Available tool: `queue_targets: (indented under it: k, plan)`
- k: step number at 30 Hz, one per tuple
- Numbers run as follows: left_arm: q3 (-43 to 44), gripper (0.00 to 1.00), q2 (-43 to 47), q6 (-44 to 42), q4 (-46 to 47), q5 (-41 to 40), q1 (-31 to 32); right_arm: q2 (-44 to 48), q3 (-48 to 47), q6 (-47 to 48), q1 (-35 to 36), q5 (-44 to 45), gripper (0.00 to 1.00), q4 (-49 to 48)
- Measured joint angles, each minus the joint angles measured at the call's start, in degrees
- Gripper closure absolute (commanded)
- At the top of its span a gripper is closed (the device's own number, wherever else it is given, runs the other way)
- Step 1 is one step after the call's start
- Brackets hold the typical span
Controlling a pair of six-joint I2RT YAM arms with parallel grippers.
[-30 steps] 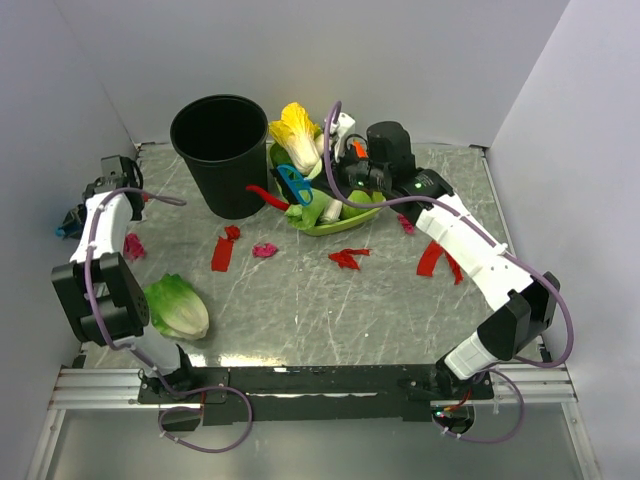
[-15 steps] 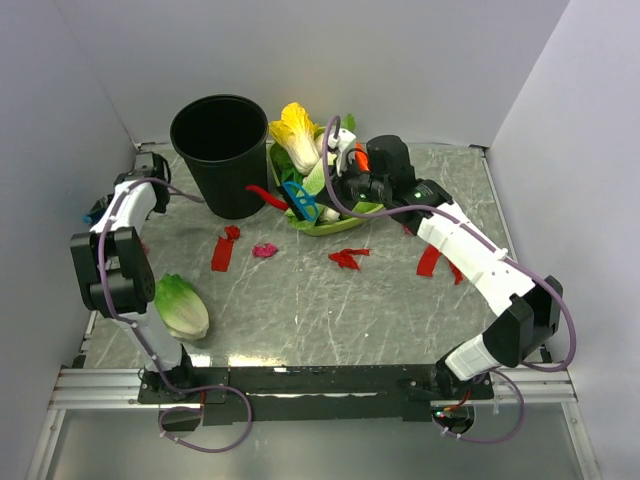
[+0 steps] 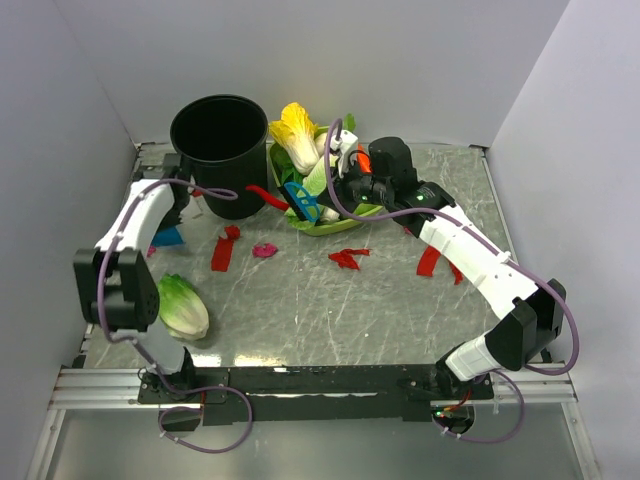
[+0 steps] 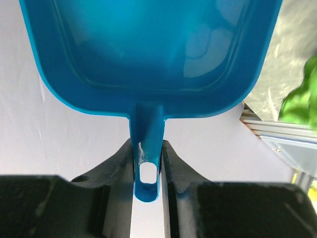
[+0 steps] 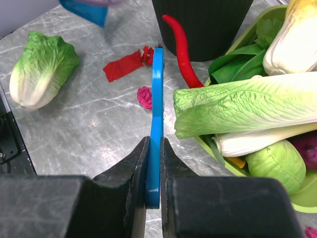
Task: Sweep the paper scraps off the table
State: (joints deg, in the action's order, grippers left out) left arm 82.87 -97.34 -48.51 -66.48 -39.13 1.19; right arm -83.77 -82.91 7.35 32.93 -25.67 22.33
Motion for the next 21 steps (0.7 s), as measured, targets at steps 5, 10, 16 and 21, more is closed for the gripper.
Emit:
queue_targets:
  k: [5,10,16,21]
  plan:
    - [-1.1,0.99,8.1,-3.1,2.0,-2.9,-3.2,0.0,0.0,0.0,0.0,-0.1,1.00,0.0]
    - [0.7,0.99,5.6,-6.0,3.4,-8.4,-9.2,0.0,0.0,-0.5,-0.1,-0.6,1.00,-0.1]
    - [4.6,0.99,-1.1,-10.5,6.3,-13.1,-11.6,0.0,0.0,-1.3,-0.1,-1.6,1.00,-0.5]
    - [4.1,0.99,-1.9,-13.4,9.7,-17.0,-12.1,0.0,0.0,-1.3,-0.1,-1.8,1.00,-0.5]
